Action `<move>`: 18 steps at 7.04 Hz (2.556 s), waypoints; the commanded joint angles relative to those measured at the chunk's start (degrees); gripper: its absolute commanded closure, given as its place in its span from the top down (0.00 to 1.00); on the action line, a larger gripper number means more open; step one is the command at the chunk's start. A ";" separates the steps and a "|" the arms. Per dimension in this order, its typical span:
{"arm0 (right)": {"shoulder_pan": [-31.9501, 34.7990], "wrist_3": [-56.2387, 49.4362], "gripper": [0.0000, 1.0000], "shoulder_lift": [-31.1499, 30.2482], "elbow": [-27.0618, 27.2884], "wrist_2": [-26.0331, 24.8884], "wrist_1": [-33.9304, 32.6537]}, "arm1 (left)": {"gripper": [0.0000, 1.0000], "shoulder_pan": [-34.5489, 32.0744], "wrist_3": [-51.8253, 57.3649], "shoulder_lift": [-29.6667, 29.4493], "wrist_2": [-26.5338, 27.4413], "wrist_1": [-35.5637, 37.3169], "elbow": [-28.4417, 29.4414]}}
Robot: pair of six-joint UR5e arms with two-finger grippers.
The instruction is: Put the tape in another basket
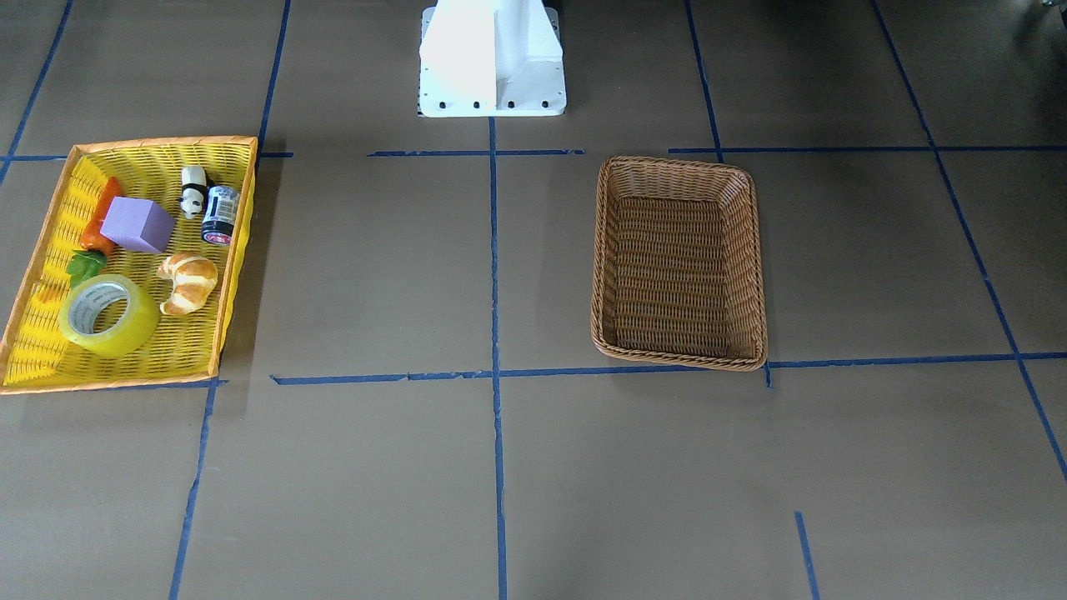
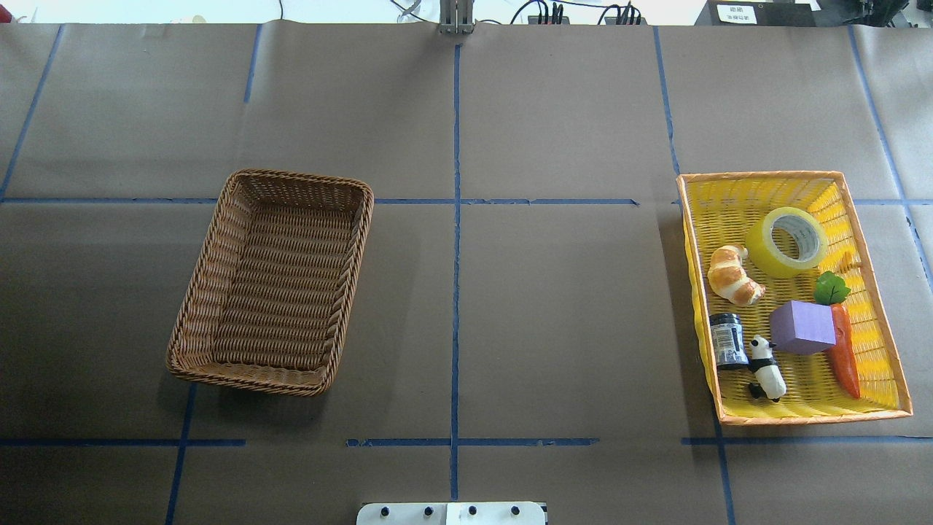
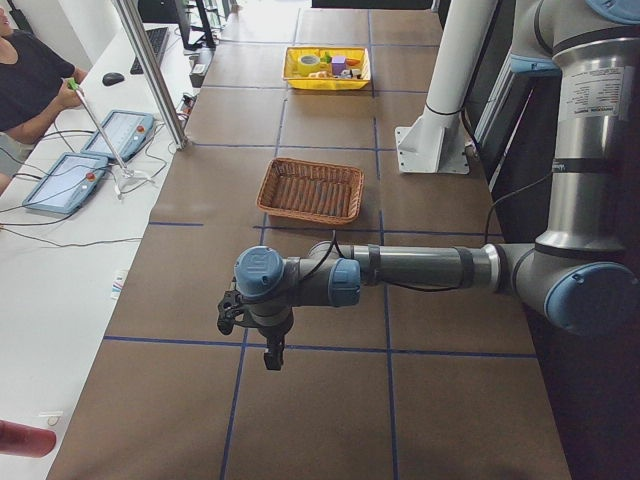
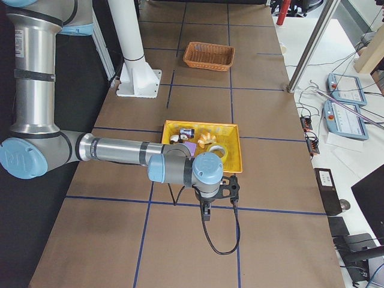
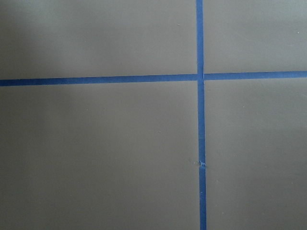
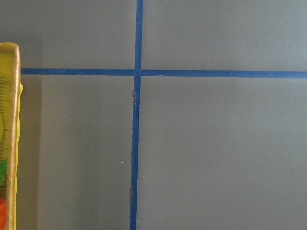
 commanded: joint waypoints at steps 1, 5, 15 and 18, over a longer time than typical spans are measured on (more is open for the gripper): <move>0.00 0.01 1.00 0.00 0.00 0.05 0.00 | 1.00 0.00 -0.09 0.00 -0.09 0.00 -0.32; 0.00 0.01 1.00 0.00 0.00 0.05 0.00 | 1.00 0.00 -0.09 0.00 -0.09 -0.09 -0.41; 0.00 0.01 1.00 0.44 0.26 0.23 0.09 | 1.00 0.00 -0.09 0.09 0.00 -0.09 -0.24; -0.43 0.01 1.00 1.31 1.40 0.32 0.09 | 1.00 0.00 -0.09 0.00 0.00 -0.09 -0.50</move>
